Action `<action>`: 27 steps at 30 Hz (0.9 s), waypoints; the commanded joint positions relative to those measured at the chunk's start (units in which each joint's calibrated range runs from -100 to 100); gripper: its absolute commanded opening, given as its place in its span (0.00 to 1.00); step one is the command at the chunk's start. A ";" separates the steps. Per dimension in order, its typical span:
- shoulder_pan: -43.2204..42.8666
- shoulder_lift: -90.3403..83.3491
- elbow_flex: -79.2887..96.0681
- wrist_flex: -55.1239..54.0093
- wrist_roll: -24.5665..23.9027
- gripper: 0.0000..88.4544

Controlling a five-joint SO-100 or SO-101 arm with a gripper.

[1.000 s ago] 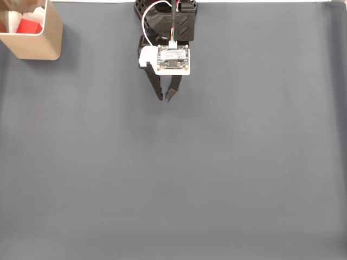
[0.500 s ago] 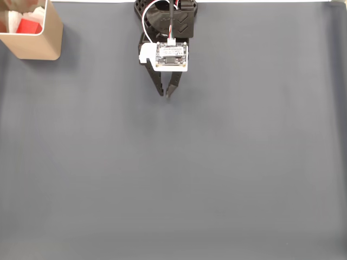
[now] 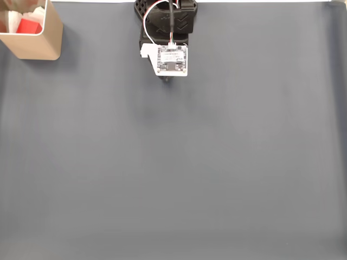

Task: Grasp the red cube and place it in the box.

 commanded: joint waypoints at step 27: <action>-1.30 -0.52 0.81 5.25 -0.29 0.00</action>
